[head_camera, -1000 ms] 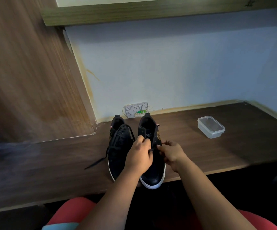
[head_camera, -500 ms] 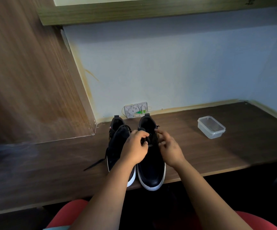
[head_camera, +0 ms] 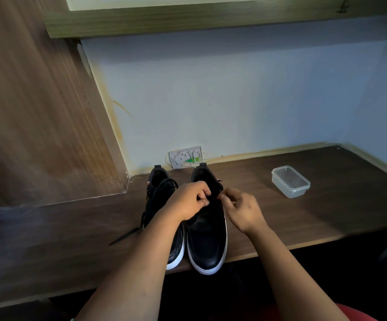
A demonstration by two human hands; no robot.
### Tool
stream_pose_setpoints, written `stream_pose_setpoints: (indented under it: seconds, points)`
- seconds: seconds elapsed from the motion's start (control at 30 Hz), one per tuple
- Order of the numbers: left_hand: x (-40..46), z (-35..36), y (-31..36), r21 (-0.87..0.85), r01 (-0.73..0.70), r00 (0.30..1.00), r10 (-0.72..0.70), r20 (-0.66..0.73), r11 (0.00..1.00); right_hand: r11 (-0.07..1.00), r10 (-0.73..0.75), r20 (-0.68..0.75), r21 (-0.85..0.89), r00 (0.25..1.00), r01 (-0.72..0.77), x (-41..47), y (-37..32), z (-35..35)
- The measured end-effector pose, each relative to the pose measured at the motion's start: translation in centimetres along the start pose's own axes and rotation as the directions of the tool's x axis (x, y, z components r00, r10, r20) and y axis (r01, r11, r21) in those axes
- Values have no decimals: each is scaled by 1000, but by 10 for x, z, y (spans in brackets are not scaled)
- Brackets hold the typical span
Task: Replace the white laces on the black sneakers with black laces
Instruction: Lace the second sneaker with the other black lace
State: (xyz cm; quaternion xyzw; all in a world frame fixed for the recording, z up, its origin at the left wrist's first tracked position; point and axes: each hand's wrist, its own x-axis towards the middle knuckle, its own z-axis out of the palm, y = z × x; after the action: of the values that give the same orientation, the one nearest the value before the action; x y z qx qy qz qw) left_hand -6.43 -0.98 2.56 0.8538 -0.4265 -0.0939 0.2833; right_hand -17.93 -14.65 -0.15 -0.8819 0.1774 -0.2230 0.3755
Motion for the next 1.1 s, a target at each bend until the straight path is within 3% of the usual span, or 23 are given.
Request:
stream_pose_setpoints:
  seconds: [0.1,0.23,0.4,0.53,0.63,0.7,0.77,0.83,0.9,0.93,1.03,1.1]
  points:
    - [-1,2,-1,-38,-8,1000,7,-31,999,998,60,-107,16,993,-58,1,2,6]
    - [-5,2,0,-24,-3,995,1,-96,1000,990,131,-131,67,983,-123,2,3,6]
    - [-11,-22,-5,45,74,997,-73,-25,996,981,192,-135,61,972,-185,3,7,-14]
    - [-22,-45,-15,-121,177,983,-181,-17,977,967,247,-59,84,967,-242,7,11,-27]
    - [-27,-39,8,-276,135,991,-123,58,952,998,30,36,-53,999,-28,6,-2,-21]
    - [-26,-27,27,-322,84,996,-69,57,943,985,-166,170,-24,971,172,3,-18,-13]
    - [-24,-22,35,-374,69,997,-78,-8,925,969,-243,204,7,948,247,-1,-24,-10]
    - [-24,-27,33,-388,83,992,-113,-54,918,973,-139,168,208,976,103,-3,-23,-22]
    - [-26,-35,30,-386,92,994,-108,-19,918,829,48,163,545,985,-131,-7,-21,-39]
    - [-28,-39,29,-401,94,994,-107,-9,911,754,159,136,623,978,-209,-6,-16,-45]
    - [-32,-51,27,-530,98,982,-169,-88,842,740,498,-21,532,867,-412,7,12,-52]
    - [-33,-55,24,-572,83,974,-188,-128,816,792,566,-104,346,818,-504,6,19,-44]
